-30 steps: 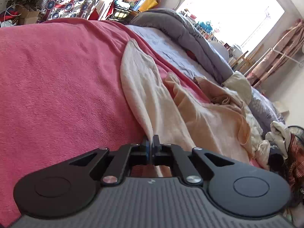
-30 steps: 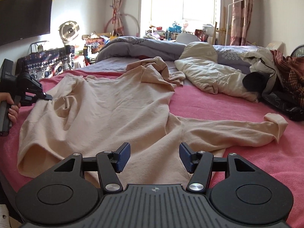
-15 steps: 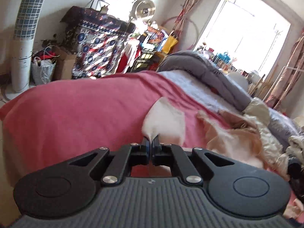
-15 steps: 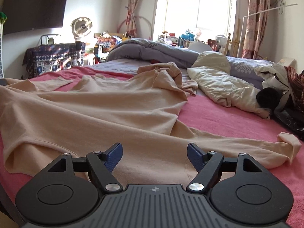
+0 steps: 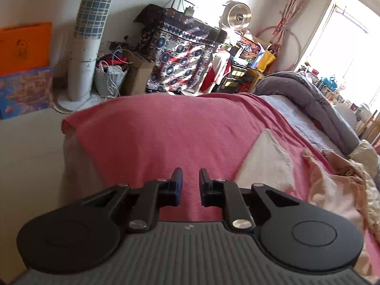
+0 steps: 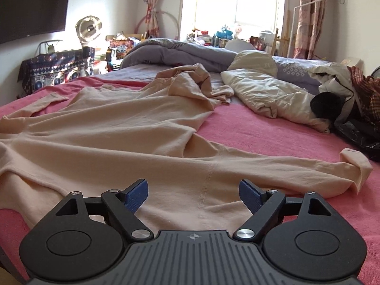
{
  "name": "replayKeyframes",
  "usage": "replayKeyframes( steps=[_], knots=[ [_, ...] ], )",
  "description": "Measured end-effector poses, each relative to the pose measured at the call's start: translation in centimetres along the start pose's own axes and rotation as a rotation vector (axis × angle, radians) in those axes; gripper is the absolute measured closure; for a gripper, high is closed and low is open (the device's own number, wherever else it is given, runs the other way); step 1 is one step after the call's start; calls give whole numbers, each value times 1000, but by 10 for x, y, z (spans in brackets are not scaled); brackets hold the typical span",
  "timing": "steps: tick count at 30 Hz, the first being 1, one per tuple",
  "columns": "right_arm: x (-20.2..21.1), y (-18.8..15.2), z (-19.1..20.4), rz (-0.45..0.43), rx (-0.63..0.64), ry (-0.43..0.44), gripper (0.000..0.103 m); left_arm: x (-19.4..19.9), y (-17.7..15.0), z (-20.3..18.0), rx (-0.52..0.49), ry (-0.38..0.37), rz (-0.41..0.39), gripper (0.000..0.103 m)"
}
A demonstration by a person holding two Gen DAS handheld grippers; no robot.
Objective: Fold clothes
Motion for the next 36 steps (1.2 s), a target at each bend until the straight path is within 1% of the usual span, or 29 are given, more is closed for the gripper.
replayKeyframes(
  steps=[1, 2, 3, 6, 7, 8, 9, 10, 12, 13, 14, 15, 16, 18, 20, 21, 22, 23, 26, 27, 30, 32, 33, 36],
  knots=[
    [0, -1, -7, 7, -9, -33, 18, 1, 1, 2, -31, 17, 3, 86],
    [1, -3, -16, 16, -29, -65, 18, 0, 2, 3, -58, 10, 10, 86],
    [3, -6, -24, 24, -53, -94, 18, 3, -2, -1, -92, -27, 27, 86],
    [21, -21, -47, 46, -209, -106, 18, 18, -25, -31, -252, -191, 72, 85],
    [28, -26, -54, 52, -254, -112, 18, 26, -39, -47, -342, -235, 75, 82],
    [38, -30, -54, 52, -258, -132, 18, 35, -53, -62, -434, -278, 78, 79],
    [45, -32, -50, 41, -232, -141, 18, 42, -69, -78, -539, -311, 76, 71],
    [56, -32, -41, 19, -180, -145, 18, 51, -90, -97, -667, -352, 76, 62],
    [75, -31, -18, -32, -72, -140, 18, 68, -132, -129, -896, -430, 68, 56],
    [81, -30, -5, -53, -25, -117, 18, 75, -152, -142, -972, -466, 75, 56],
    [86, -26, 9, -65, 10, -85, 18, 80, -172, -155, -1022, -508, 89, 56],
    [87, -25, 20, -67, 33, -50, 18, 83, -184, -162, -1045, -542, 104, 55],
    [88, -23, 31, -69, 55, -18, 18, 86, -195, -168, -1058, -567, 122, 55],
    [86, -20, 45, -60, 67, 21, 18, 93, -208, -173, -1065, -595, 148, 55],
    [83, -20, 55, -45, 69, 50, 18, 98, -210, -174, -1064, -580, 132, 48],
    [83, -21, 57, -44, 69, 52, 19, 98, -209, -172, -1053, -563, 126, 41],
    [82, -21, 59, -45, 69, 40, 19, 98, -208, -171, -1044, -545, 112, 37],
    [80, -20, 60, -46, 65, 22, 20, 97, -207, -171, -1044, -509, 83, 36],
    [80, -20, 59, -55, 49, -27, 20, 92, -212, -176, -1099, -404, -27, 36],
    [80, -19, 59, -56, 48, -36, 21, 90, -215, -178, -1116, -380, -53, 36],
    [77, -17, 59, -47, 55, -91, 21, 80, -228, -180, -1201, -301, -82, 37],
    [77, -20, 59, -35, 61, -119, 21, 77, -236, -174, -1243, -284, -62, 40],
    [78, -24, 56, -32, 59, -127, 21, 78, -238, -171, -1257, -286, -66, 40],
    [79, -27, 54, -42, 42, -144, 21, 79, -239, -167, -1261, -274, -75, 40]
  ],
)
Point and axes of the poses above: each gripper's, at about its wrist camera, not at the fingertips, and x roughly against the way its jaws point, z to its left, y to its top, the point moved 5 cm from there along -x, roughly the way its jaws point, and after that the axes turned 7 degrees about x, right-handed, at the moved point
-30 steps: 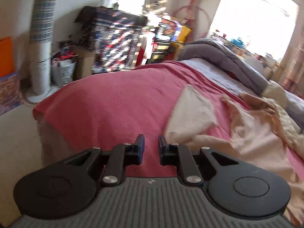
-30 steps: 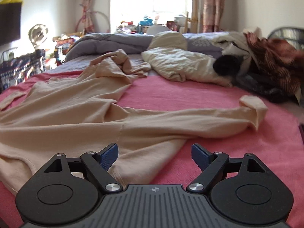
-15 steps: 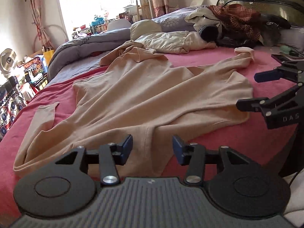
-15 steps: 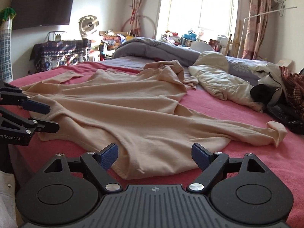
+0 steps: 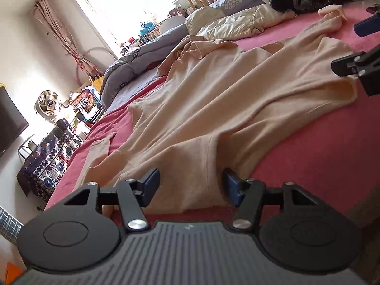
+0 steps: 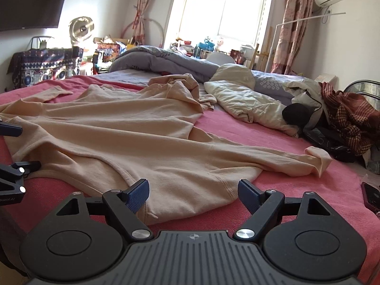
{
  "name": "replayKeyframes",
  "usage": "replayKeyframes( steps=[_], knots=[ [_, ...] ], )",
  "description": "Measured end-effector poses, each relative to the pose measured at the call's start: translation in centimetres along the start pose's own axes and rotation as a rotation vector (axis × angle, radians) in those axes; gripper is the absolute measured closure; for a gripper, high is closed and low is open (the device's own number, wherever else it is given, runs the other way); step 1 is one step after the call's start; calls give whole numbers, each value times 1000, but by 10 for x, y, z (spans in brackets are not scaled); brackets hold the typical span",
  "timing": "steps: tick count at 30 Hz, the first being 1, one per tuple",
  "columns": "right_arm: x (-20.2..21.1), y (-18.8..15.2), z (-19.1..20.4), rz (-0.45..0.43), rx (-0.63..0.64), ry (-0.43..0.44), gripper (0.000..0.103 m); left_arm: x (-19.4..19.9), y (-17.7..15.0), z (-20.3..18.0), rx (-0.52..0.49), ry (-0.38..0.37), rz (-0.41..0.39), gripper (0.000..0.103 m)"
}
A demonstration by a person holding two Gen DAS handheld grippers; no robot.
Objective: Fold clothes
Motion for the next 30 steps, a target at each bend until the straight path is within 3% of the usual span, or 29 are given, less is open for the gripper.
replayKeyframes(
  steps=[3, 5, 7, 9, 12, 14, 15, 16, 18, 21, 24, 26, 28, 30],
  knots=[
    [-2, 0, 3, -20, 19, -35, 19, -6, 4, 4, 17, 41, -5, 42],
    [-4, 2, 9, -40, 56, -65, 19, -12, 7, 5, 32, 57, -3, 50],
    [-4, 1, 18, -52, 123, -86, 19, -15, 5, 6, 37, 44, 15, 72],
    [-1, 1, 26, -51, 180, -83, 19, -16, 1, 5, 36, 26, 31, 79],
    [9, 1, 34, -83, 198, -50, 19, -12, 0, 5, 22, 28, 30, 78],
    [4, -2, 37, -60, 225, -80, 20, -11, -1, 6, 26, 18, 32, 81],
    [2, -4, 39, -46, 240, -96, 22, -11, -1, 7, 29, 10, 33, 91],
    [-3, -7, 39, -14, 258, -114, 26, -10, -1, 8, 31, 2, 34, 97],
    [-6, -11, 38, 38, 273, -119, 56, -8, -1, 9, 24, -12, 36, 98],
    [-4, -12, 32, 74, 246, -88, 85, -1, 0, 14, 30, -36, 44, 99],
    [9, -5, 34, 51, 279, -70, 95, 10, 5, 20, 66, -107, 67, 100],
    [16, 0, 34, 50, 282, -44, 96, 5, -2, 26, 152, -187, 143, 101],
    [16, -3, 31, 97, 239, 20, 97, 1, -7, 32, 234, -263, 215, 101],
    [15, -9, 30, 127, 243, 48, 97, -1, -12, 33, 241, -270, 228, 101]
  ],
)
Point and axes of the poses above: each gripper's, at about its wrist camera, not at the fingertips, and x roughly against the way its jaws point, z to its left, y to its top, the point moved 5 cm from there along -x, roughly the way its jaws point, and after that the axes turned 7 degrees about x, right-handed, at the moved point
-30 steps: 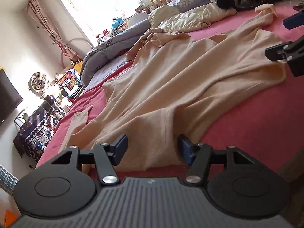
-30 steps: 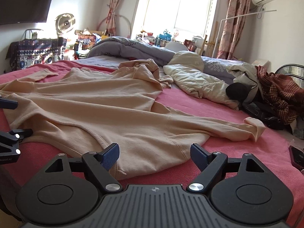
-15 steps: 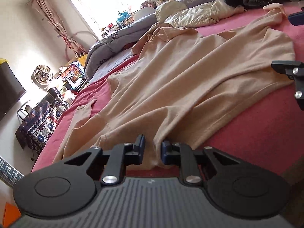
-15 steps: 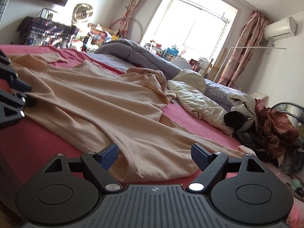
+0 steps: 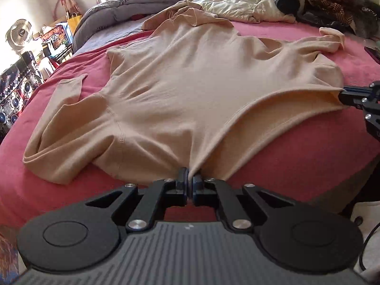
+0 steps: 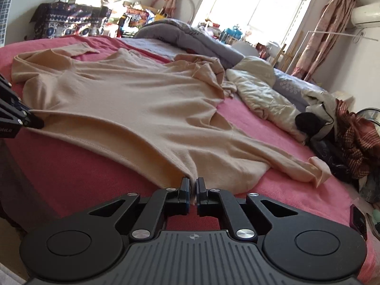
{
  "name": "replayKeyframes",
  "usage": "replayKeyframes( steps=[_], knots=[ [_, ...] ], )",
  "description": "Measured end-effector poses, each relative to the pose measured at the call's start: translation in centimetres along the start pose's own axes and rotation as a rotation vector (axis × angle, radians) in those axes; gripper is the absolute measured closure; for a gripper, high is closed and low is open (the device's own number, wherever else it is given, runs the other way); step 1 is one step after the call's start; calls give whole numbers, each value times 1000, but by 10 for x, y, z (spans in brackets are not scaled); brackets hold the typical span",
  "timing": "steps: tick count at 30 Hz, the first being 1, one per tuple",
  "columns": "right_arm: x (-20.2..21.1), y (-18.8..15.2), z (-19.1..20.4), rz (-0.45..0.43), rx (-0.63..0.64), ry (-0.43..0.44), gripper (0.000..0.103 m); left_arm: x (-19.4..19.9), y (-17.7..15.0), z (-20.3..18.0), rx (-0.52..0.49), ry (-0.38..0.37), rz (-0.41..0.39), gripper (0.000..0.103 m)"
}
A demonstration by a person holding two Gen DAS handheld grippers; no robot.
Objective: Fold clothes
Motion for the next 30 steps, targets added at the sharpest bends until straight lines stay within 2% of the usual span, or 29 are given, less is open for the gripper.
replayKeyframes(
  steps=[3, 7, 9, 10, 12, 15, 16, 18, 20, 23, 26, 27, 29, 30],
  knots=[
    [4, -4, 1, 4, -19, 96, 96, 6, 0, -5, -33, -29, 12, 101],
    [3, -6, -10, 9, -100, 221, 93, 13, -4, 3, 7, -102, 40, 99],
    [2, -9, -28, -9, -195, 283, 89, 19, -5, 11, 45, -139, 52, 96],
    [3, -10, -40, -27, -253, 307, 86, 23, -6, 15, 62, -154, 52, 93],
    [3, -13, -69, -70, -359, 297, 61, 30, -2, 24, 67, -146, 39, 92],
    [-5, -23, -125, -112, -480, 142, 41, 41, 5, 37, 73, -132, 15, 92],
    [-14, -27, -147, -109, -512, 68, 41, 45, 16, 40, 71, -123, -26, 92],
    [-32, -34, -186, -101, -526, -60, 41, 49, 45, 36, 55, -143, -104, 84],
    [-56, -36, -222, -95, -480, -201, 39, 43, 76, 16, 13, -181, -176, 81],
    [-99, -30, -259, -71, -407, -339, 28, 19, 102, -43, -104, -251, -205, 81],
    [-161, -23, -284, 13, -337, -384, 11, -9, 114, -115, -236, -355, -207, 78],
    [-184, -22, -291, 59, -314, -388, 11, -17, 111, -141, -267, -402, -194, 73],
    [-234, -28, -303, 202, -287, -391, 11, -34, 103, -171, -293, -433, -146, 73],
    [-251, -33, -308, 265, -300, -375, 23, -43, 99, -184, -303, -443, -110, 73]
  ],
)
Point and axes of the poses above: each gripper's, at about its wrist camera, not at the fingertips, and x roughly against the way its jaws point, z to its left, y to its top, the point moved 5 cm from there along -x, roughly the way its jaws point, and after that the axes turned 7 degrees about x, right-handed, at the moved point
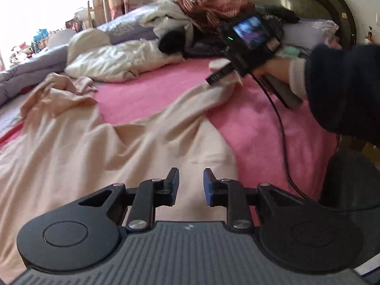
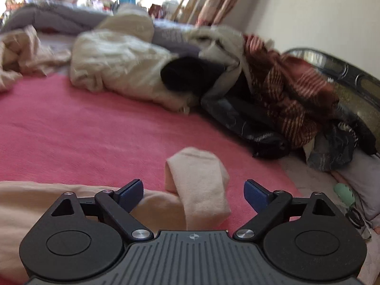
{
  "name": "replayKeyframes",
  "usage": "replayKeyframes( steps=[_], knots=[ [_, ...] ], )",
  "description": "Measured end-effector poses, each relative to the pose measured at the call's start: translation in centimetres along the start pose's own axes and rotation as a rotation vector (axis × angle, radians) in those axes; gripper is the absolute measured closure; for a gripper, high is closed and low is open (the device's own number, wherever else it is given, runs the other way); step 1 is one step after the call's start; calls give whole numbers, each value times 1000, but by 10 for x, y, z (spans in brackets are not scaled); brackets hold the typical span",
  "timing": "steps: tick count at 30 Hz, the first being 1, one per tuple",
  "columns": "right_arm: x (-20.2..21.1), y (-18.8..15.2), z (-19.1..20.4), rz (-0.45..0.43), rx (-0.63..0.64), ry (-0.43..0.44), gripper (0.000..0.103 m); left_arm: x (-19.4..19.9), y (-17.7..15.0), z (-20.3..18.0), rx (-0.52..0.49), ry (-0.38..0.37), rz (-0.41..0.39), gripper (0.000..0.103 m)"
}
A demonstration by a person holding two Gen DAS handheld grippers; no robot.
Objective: Fold clothes
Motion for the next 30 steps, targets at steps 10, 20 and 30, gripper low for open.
replayKeyframes(
  steps=[10, 20, 30],
  knots=[
    [49, 50, -94, -221, -271, 77, 93, -5, -23, 5, 71, -113, 14, 77],
    [-20, 58, -84, -107, -376, 120, 26, 0, -25, 9, 127, -171, 22, 75],
    [-8, -62, -84, -13, -794, 409, 25, 13, -20, 1, 99, -173, -10, 65]
  ],
)
Point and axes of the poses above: each gripper's, at about its wrist camera, not at the fingertips, and x roughly against the way its jaws point, z to its left, y to its top, the point moved 5 cm from there along -x, roughly the way its jaws point, and after that the axes turned 7 degrees about x, right-handed, at the moved point
